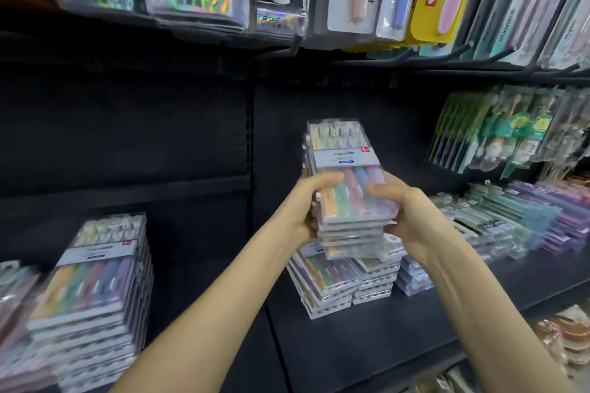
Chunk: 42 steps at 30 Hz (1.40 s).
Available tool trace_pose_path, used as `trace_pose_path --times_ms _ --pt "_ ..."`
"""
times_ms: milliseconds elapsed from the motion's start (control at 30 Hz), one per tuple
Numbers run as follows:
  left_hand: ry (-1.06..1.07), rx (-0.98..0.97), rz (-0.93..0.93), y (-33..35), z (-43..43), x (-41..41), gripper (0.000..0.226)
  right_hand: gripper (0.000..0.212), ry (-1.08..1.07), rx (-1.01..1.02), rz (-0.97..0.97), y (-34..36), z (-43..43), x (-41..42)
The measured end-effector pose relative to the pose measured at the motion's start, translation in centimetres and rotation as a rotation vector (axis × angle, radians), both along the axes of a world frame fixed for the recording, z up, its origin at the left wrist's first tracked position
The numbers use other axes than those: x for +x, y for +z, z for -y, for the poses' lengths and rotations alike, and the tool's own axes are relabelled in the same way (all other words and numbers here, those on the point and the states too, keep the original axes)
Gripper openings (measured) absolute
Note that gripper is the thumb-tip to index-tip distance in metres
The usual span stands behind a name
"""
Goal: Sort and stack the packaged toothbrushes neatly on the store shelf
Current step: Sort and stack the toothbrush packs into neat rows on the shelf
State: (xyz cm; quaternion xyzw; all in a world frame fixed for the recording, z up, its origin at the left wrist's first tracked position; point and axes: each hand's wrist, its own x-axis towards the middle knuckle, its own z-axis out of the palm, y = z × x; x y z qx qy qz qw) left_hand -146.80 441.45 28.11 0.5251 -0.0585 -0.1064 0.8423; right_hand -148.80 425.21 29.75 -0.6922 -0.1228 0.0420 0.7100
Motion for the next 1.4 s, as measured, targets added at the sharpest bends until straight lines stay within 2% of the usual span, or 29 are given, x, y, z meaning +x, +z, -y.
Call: trace_pose_path --times_ms 100,167,333,433,533,633,833,933,1067,1233,1400 --pt "0.099 0.011 0.17 -0.9 -3.6 -3.0 0.078 0.046 0.164 0.09 0.014 -0.5 -2.9 -1.3" --pt "0.114 0.068 0.232 -2.1 -6.0 -5.0 0.094 0.051 0.179 0.117 -0.048 -1.6 -4.8 -1.8" --pt "0.172 0.172 0.258 -6.7 -10.7 -10.1 0.097 0.069 0.319 0.091 -0.116 -6.2 -9.1 -2.9" --pt "0.211 0.25 0.243 -9.0 -12.6 -12.1 0.117 0.074 0.369 0.227 -0.144 -8.9 -11.1 -3.6" --pt "0.187 0.441 0.255 -10.0 -14.1 -13.1 0.135 0.092 0.388 0.329 -0.174 -11.5 -12.8 -3.9" --pt "0.197 0.662 0.259 -10.6 -14.9 -13.5 0.137 0.095 0.388 0.282 -0.135 -13.8 -14.0 -4.2" --pt "0.25 0.799 0.234 -12.9 -15.2 -13.9 0.14 0.08 0.36 0.231 -0.153 -17.3 -14.8 -4.2" --pt "0.23 0.817 0.235 -14.4 -15.2 -13.9 0.139 0.078 0.367 0.181 -0.157 -18.7 -14.7 -4.5" --pt "0.211 0.773 0.19 -16.7 -15.1 -14.0 0.139 0.088 0.403 0.15 -0.165 -20.1 -14.1 -5.0" --pt "0.205 0.782 0.194 -17.7 -16.0 -13.6 0.133 0.086 0.532 0.01 -0.116 -19.3 -13.2 -4.7" --pt "0.384 0.719 0.164 -16.9 -15.5 -13.1 0.119 0.067 0.461 0.087 -0.067 -18.9 -13.7 -4.3"
